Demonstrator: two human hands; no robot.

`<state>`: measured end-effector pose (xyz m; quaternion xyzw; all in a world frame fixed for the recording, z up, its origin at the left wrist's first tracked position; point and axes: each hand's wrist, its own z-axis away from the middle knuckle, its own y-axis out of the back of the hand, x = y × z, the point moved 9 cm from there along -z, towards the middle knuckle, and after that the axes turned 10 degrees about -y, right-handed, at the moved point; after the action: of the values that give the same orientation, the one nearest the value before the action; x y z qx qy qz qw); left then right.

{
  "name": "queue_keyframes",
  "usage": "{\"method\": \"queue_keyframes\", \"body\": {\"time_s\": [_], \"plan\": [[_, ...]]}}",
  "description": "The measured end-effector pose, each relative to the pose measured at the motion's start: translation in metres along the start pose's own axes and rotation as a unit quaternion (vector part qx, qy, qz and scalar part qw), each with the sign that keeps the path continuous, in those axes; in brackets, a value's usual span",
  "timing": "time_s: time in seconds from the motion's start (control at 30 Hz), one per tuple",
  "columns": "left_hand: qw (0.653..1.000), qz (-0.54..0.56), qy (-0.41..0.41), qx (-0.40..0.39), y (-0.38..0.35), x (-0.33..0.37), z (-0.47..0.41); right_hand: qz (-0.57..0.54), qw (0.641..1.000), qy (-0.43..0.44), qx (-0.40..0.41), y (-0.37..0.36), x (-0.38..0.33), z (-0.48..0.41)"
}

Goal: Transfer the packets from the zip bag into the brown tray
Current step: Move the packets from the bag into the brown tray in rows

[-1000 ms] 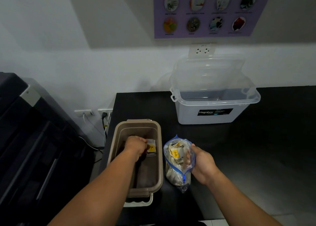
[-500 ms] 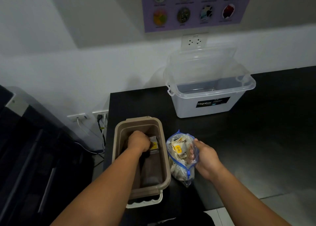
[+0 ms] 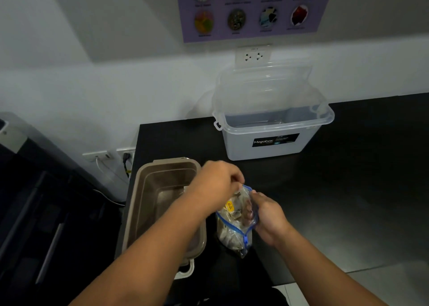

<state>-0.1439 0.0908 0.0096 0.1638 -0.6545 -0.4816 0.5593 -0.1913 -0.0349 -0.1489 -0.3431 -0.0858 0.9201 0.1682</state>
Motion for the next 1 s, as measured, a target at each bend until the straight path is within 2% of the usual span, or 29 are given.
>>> {"method": "queue_keyframes", "body": {"time_s": [0.1, 0.17, 0.23, 0.43, 0.73, 0.87, 1.0], "plan": [[0.987, -0.111, 0.038, -0.114, -0.050, -0.004, -0.024, 0.012, 1.000, 0.000, -0.007, 0.005, -0.004, 0.002], [0.955, -0.179, 0.107, -0.212, -0.076, -0.013, -0.030, 0.013, 1.000, 0.000, -0.011, 0.009, -0.006, 0.003], [0.936, -0.223, 0.126, -0.243, -0.091, -0.016, -0.035, 0.009, 1.000, 0.000, -0.014, 0.013, -0.009, 0.004], [0.930, -0.255, 0.139, -0.226, -0.112, -0.020, -0.036, -0.012, 1.000, -0.009, -0.024, 0.022, -0.012, 0.006], [0.936, -0.203, 0.155, -0.244, -0.103, -0.023, -0.043, -0.007, 0.999, -0.019, -0.040, 0.024, -0.015, -0.001], [0.969, -0.130, 0.126, -0.170, -0.080, -0.017, -0.036, -0.019, 0.998, -0.026, -0.049, 0.022, -0.015, -0.007], [0.997, 0.002, 0.074, -0.020, -0.033, -0.010, -0.020, -0.007, 0.998, -0.019, -0.052, 0.019, -0.018, -0.009]]}}
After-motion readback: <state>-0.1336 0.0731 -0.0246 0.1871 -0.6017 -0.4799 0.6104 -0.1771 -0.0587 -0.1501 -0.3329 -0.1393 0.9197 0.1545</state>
